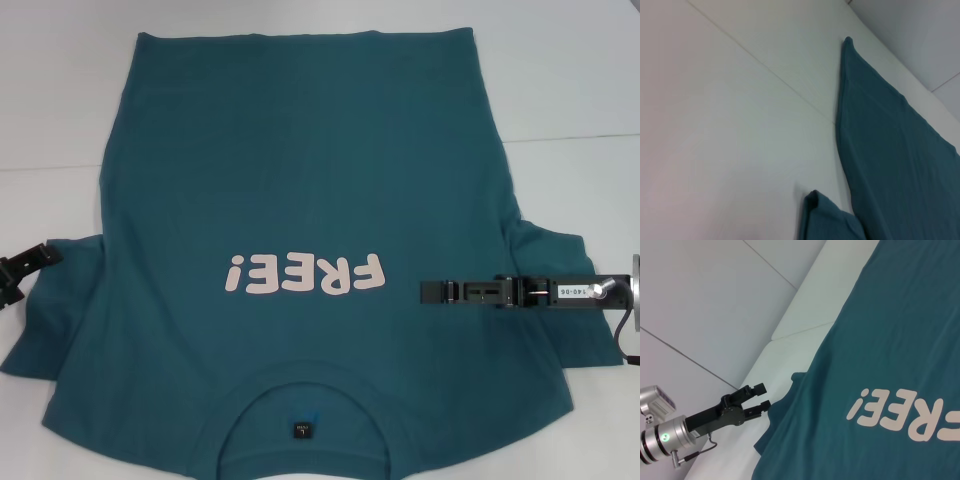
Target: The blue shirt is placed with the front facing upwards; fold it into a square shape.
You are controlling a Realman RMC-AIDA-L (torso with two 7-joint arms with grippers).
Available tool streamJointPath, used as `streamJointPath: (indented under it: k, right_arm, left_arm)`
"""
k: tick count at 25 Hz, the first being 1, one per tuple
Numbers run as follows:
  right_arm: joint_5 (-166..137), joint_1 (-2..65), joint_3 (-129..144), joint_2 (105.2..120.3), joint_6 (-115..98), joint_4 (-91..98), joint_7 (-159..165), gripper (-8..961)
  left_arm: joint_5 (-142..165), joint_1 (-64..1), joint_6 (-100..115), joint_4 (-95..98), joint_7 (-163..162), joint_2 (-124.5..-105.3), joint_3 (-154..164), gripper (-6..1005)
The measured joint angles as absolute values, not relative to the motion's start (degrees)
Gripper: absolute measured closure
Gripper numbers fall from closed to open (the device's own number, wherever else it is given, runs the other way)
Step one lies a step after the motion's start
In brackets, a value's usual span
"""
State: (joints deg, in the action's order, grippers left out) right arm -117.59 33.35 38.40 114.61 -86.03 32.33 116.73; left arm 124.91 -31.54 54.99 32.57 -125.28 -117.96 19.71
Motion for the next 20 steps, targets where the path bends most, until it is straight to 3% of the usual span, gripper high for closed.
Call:
streamJointPath:
  k: [20]
  right_arm:
    - [-117.6, 32.7, 37.8, 114.43, -86.0, 32.2, 116.7, 39]
  left_arm:
    - [125.6, -32.2, 55.9, 29.4, -126.5, -117.45, 20.6, 83]
